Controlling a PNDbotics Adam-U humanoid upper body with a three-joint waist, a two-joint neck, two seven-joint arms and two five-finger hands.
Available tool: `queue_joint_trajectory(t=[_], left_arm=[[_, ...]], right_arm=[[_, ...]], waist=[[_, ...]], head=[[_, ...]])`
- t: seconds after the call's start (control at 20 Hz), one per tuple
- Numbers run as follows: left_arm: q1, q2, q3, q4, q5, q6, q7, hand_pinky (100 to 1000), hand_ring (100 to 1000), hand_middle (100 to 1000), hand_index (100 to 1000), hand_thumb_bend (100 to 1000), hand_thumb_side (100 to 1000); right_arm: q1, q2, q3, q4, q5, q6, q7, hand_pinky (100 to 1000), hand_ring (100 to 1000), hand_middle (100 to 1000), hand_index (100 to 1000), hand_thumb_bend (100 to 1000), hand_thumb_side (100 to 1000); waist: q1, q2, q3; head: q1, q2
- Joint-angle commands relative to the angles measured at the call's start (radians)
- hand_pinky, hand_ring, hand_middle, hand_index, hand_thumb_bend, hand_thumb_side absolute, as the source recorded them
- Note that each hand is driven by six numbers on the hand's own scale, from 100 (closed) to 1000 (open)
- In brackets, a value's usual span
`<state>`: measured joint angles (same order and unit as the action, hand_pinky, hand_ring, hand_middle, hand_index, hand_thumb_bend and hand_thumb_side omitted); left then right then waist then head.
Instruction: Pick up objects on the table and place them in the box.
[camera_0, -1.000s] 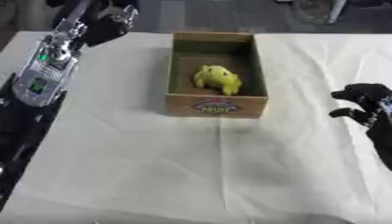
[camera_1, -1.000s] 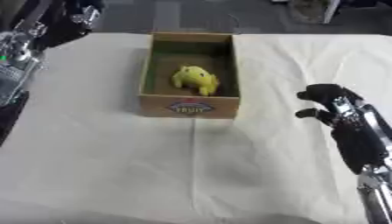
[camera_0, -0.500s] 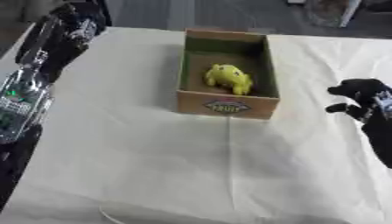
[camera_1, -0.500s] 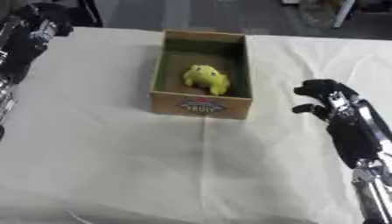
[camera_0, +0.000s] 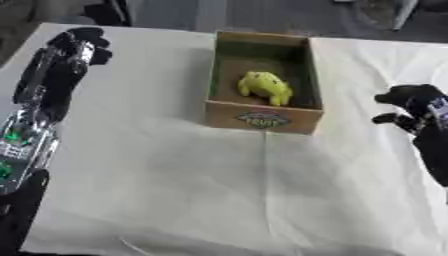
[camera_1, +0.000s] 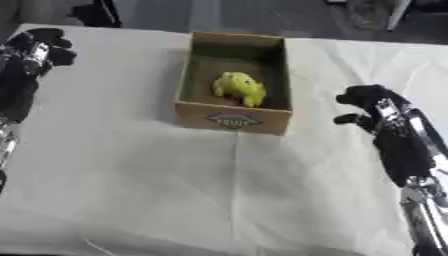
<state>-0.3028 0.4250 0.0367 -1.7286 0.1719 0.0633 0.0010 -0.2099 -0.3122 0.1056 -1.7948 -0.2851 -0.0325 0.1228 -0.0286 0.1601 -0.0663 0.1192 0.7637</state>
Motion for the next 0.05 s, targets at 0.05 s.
queue_joint_trajectory(t=[0.05], left_arm=[[-0.005, 0.004, 0.016, -0.022, 0.002, 0.006, 0.000, 761, 666, 628, 755, 100, 586]], right_arm=[[-0.005, -0.017, -0.010, -0.011, -0.008, -0.001, -0.005, 623, 804, 638, 719, 100, 708]], waist=[[0.001, -0.014, -0.002]], head=[[-0.005, 0.006]])
